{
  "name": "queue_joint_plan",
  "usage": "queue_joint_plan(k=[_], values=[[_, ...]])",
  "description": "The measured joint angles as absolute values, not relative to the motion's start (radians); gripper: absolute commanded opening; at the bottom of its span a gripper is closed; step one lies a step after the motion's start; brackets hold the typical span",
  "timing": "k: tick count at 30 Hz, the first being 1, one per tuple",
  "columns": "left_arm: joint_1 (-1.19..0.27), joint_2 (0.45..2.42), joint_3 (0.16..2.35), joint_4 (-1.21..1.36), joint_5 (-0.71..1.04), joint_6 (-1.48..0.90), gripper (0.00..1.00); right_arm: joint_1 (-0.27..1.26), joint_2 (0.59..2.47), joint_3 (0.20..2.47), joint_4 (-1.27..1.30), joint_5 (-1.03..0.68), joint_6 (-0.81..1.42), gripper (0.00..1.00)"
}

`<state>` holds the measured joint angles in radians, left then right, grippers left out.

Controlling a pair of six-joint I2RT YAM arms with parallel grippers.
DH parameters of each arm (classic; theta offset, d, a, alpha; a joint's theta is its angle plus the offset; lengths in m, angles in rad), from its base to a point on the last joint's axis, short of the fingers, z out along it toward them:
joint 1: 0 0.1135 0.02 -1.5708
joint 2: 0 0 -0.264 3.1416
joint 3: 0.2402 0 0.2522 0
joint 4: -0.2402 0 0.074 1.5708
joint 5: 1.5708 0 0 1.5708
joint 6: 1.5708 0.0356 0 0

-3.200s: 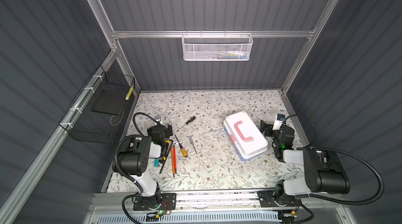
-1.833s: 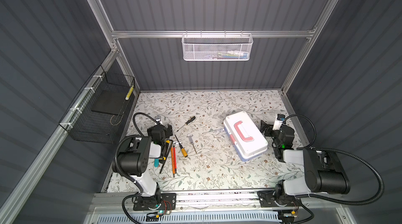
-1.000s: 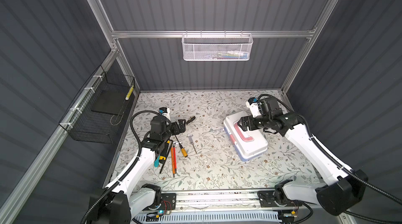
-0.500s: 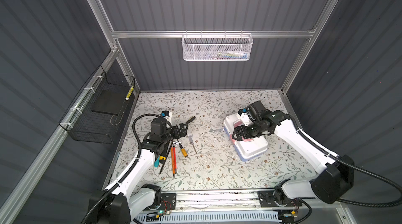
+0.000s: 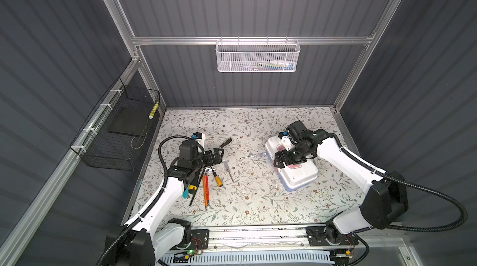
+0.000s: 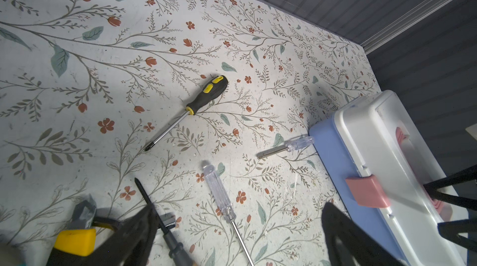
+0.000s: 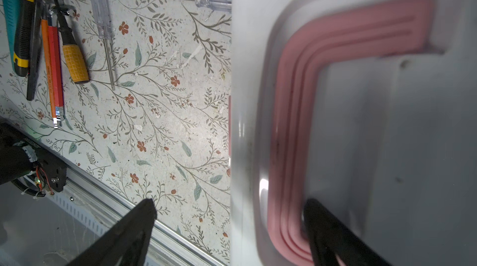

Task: Pack the tool kit
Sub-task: 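Reach the right gripper to the pink handle while the left gripper moves toward the box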

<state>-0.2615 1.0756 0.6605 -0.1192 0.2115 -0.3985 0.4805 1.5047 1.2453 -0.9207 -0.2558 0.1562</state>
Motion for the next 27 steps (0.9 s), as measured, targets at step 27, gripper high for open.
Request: queue_joint_plan(k=[27], values=[[-0.520,1.091,0.554,-0.037,0.273,-0.443,0.94,0.511,1.385,1.149,-0.832,-0.443,0.342,0.89]])
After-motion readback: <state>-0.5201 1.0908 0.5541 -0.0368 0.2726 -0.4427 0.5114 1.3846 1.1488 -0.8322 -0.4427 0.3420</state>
